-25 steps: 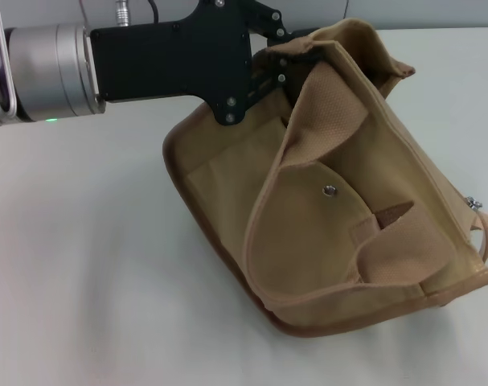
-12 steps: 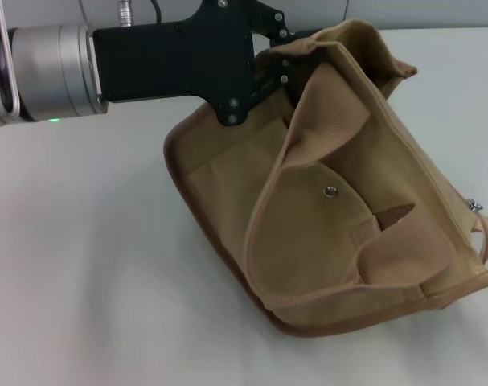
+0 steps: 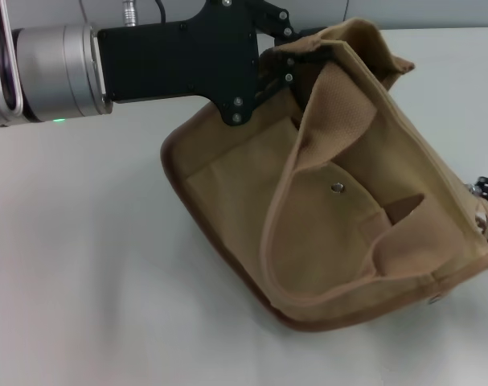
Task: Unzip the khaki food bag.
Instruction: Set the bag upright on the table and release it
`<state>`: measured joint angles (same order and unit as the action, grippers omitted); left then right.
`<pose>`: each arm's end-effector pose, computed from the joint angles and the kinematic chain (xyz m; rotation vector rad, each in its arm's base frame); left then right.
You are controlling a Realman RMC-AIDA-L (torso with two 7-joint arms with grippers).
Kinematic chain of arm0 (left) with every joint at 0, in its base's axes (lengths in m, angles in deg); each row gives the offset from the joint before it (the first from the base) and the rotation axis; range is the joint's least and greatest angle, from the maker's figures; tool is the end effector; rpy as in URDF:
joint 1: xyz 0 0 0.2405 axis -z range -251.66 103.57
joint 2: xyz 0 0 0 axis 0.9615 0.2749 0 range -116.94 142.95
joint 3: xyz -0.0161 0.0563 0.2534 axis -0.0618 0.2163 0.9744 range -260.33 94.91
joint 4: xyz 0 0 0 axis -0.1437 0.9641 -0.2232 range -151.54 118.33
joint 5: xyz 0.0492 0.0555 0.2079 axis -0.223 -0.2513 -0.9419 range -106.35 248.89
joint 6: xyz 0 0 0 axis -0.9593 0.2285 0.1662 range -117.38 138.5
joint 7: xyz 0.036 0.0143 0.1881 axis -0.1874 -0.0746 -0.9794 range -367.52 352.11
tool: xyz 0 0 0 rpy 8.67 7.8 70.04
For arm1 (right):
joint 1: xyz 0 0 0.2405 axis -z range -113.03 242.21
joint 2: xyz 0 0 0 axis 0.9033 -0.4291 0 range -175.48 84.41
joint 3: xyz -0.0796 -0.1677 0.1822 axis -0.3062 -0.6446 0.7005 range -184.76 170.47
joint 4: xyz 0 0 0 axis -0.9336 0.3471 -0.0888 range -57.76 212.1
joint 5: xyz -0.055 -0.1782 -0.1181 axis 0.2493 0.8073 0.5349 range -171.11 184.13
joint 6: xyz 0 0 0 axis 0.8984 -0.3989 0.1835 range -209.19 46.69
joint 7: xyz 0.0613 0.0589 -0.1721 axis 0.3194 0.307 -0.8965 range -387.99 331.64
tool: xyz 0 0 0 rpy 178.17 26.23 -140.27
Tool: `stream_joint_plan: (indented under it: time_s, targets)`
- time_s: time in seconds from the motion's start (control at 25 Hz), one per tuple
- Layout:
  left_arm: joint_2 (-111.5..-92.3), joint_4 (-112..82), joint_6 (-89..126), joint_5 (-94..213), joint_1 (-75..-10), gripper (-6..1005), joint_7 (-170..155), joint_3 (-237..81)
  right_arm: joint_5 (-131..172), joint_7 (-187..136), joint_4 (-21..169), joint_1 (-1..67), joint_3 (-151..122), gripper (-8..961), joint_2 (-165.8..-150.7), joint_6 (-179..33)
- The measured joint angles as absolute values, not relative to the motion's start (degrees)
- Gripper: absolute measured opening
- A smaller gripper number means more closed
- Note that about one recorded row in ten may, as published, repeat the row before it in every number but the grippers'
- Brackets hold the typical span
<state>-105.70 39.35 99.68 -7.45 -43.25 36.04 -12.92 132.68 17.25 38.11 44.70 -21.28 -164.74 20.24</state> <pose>-0.0909 0.3554 -0.0222 -2.4698 0.8334 -0.9822 0.3306 0.2836 0.0023 -2.5259 0.1971 0.6130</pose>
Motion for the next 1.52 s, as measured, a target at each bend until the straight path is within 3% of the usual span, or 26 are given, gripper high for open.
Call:
stream_joint_plan:
  time_s: [0.12, 0.2, 0.68, 1.08, 1.52]
  targets:
    - [-105.65, 38.85, 99.67, -7.21, -43.41, 32, 35.77, -12.99, 132.6, 14.56, 39.54, 43.9, -21.39, 606, -164.88, 17.95]
    - [-105.65, 37.77, 99.72, -6.7, -43.59, 32, 34.93, -13.19, 132.51, 13.99, 40.44, 43.18, -21.41, 372, -164.79, 17.73]
    - [-105.56, 33.76, 99.85, -5.24, -44.41, 33, 32.27, -13.94, 131.91, 13.77, 39.09, 41.29, -21.16, 187, -164.91, 17.5]
    - [-105.55, 27.32, 100.25, 1.33, -48.01, 34, 27.28, -14.39, 122.77, 14.24, 39.35, 40.0, -21.29, 111, -165.08, 15.12]
    - [-105.82, 11.27, 102.39, 6.42, -51.18, 35, 18.84, -14.77, 120.67, 15.25, 45.37, 30.71, -21.72, 88, -164.97, 4.58]
